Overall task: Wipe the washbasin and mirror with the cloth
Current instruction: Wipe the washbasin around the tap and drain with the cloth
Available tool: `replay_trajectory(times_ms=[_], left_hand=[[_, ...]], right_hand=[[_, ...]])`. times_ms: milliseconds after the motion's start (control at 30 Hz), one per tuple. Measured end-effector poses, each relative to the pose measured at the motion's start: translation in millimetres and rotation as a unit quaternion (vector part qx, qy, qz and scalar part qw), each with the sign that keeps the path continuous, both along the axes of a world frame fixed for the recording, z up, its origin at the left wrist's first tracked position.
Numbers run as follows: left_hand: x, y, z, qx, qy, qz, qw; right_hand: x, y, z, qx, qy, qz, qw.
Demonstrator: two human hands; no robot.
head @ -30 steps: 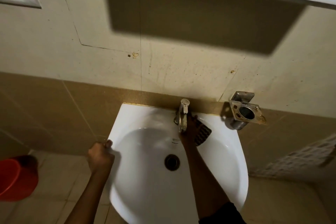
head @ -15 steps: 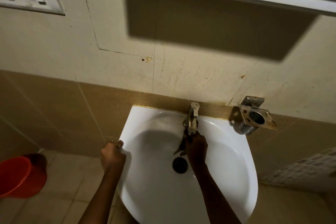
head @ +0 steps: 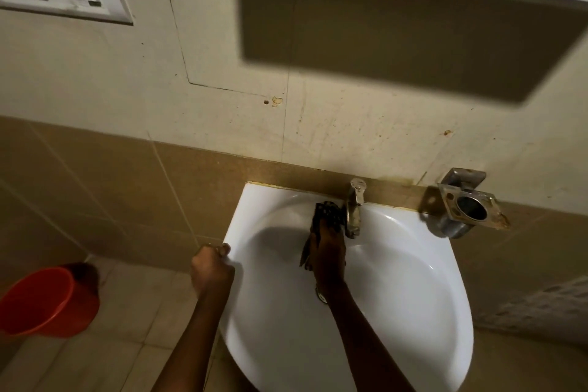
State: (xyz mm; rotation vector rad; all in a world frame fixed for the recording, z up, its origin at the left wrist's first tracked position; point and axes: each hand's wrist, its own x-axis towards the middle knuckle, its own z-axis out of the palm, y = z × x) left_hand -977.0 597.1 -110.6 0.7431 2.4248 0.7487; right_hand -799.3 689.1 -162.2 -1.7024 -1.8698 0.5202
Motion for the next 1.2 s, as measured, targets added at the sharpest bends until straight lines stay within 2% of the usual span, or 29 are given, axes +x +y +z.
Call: replay_trajectory(times_ms=[167,267,400,600,800,1033,1200], left_hand=[[-1.8,1.6,-4.0,-0.003,-0.002,-0.002,1.000],[-6.6,1.7,-6.9,-0.010,-0.008,-0.004,1.000],[-8.5,-0.3,-8.1,-0.017,-0.014,-0.008,1.000],[-8.2,-3.2,-1.8,0.002,-0.026,-0.006,1.000],[-7.2,-6.5,3.6,0.032,-0.048,-0.016,0.998],[-0.9,-9.8,4.8,0.021,-0.018,-0.024,0.999],[-4.6,-9.1,0.1,0.014,-0.014,-0.034,0.999]], right_hand=[[-40.5,-7.2,4.3,-0.008,0.048,0.036,0.998],[-58.9,-17.6,-0.9,-0.027,0.126,0.008,0.992],[-76.6,-23.0,-6.2,-0.047,0.162,-0.014,0.986],[-91.2,-29.5,-2.8,-0.095,0.129,0.091,0.983],[-82.5,-57.2,-10.3,-0.191,0.135,0.162,0.959],[-78.8,-55.3,-21.0,-0.152,0.074,0.203,0.965],[-44.1,-33.3,-41.7,-0.121,0.034,0.130,0.984]])
